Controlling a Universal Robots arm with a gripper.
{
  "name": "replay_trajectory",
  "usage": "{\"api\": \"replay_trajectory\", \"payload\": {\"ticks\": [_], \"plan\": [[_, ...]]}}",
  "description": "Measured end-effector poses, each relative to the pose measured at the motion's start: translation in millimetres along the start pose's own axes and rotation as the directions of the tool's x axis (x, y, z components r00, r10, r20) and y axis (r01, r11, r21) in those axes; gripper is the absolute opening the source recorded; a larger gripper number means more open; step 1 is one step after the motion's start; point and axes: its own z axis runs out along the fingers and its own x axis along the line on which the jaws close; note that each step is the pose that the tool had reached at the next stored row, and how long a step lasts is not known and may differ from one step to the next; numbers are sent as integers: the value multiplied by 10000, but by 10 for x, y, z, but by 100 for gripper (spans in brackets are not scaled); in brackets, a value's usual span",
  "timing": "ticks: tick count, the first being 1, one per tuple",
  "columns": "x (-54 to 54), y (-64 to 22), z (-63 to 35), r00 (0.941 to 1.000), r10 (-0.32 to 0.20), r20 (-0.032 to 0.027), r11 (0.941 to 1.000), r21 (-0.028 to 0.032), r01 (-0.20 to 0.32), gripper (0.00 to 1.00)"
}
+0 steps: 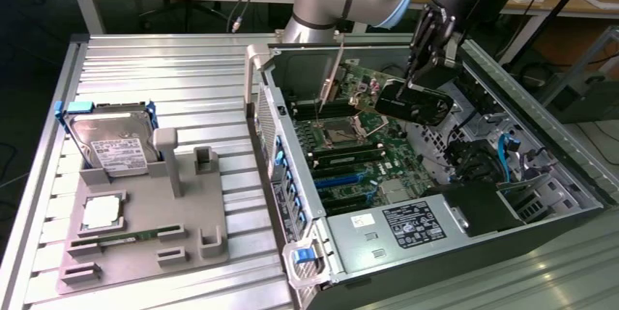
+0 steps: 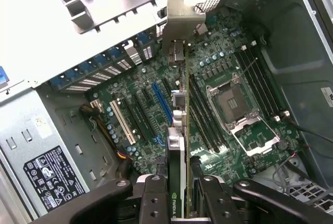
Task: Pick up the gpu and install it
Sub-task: 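Insert the gpu into the slot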
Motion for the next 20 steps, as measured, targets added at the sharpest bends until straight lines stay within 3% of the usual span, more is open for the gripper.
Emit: {"api": "replay_trajectory", "payload": {"ticks": [12, 20], "plan": [[0, 0, -2, 9974, -718, -30, 9974, -14, 718, 27], [0, 0, -2, 9915, -1299, -54, 9915, -26, 1299, 27]]}}
